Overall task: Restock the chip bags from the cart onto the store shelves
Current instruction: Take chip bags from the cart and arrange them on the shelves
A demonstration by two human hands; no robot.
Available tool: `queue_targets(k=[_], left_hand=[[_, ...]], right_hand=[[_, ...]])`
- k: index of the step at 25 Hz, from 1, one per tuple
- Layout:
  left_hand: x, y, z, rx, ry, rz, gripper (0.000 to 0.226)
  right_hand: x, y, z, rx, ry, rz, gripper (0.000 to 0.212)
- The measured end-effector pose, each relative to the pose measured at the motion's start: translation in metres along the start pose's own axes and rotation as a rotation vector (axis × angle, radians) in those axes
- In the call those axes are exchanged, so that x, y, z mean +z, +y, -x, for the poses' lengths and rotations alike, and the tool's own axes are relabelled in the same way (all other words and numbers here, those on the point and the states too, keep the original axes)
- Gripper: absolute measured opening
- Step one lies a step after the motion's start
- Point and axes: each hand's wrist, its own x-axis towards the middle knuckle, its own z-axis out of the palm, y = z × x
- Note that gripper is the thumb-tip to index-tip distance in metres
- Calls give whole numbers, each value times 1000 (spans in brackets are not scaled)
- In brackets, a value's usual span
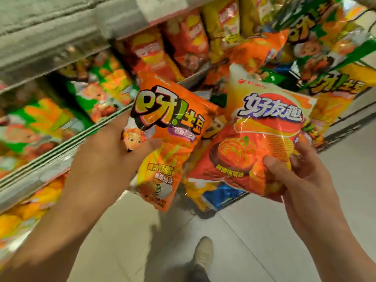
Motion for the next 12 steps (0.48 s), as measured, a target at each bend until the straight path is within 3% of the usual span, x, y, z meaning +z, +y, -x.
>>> queue_targets(k=[5,12], left_hand=[[-73,-85,102,-59,79,-45,26],[-207,-233,279,-270,296,49,37]], right_hand=[[74,21,99,-57,-80,62,70],[198,87,259,24,-365,128,63]])
